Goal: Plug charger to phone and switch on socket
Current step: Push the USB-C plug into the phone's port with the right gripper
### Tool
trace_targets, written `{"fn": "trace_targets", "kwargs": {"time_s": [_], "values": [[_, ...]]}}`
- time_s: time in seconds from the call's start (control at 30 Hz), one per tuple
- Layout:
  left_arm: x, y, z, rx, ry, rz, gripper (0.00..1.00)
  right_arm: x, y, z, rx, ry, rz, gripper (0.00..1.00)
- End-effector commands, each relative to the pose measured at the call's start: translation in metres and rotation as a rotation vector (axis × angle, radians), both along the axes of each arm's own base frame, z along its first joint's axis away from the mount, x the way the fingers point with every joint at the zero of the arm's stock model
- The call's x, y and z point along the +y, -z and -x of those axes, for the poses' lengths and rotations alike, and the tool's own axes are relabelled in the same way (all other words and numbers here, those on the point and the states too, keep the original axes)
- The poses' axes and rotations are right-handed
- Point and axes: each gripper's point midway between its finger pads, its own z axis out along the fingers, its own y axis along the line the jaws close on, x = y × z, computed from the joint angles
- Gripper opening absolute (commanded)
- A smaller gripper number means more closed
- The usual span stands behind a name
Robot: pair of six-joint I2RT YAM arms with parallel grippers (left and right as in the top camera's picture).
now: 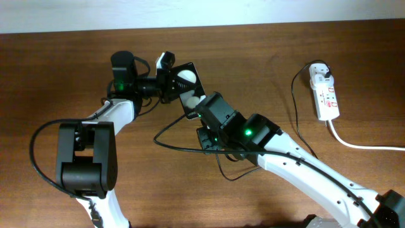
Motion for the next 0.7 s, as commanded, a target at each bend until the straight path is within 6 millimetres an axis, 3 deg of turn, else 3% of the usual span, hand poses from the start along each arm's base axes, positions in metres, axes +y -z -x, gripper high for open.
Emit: {"fn": "trace_targets", "kwargs": {"time_s": [0.0,0.67], "values": [[0.0014,-0.007,0.0003,-0.005,0.024,0.009,0.0,-0.002,0.0033,-0.0038,-0.006,0.005,0.014,0.04],[0.0013,-0.0071,0.0004,-0.026,0.024,0.011,0.0,0.0046,0.0011,-0.0033,-0.003,-0.013,-0.017,0.04]]}}
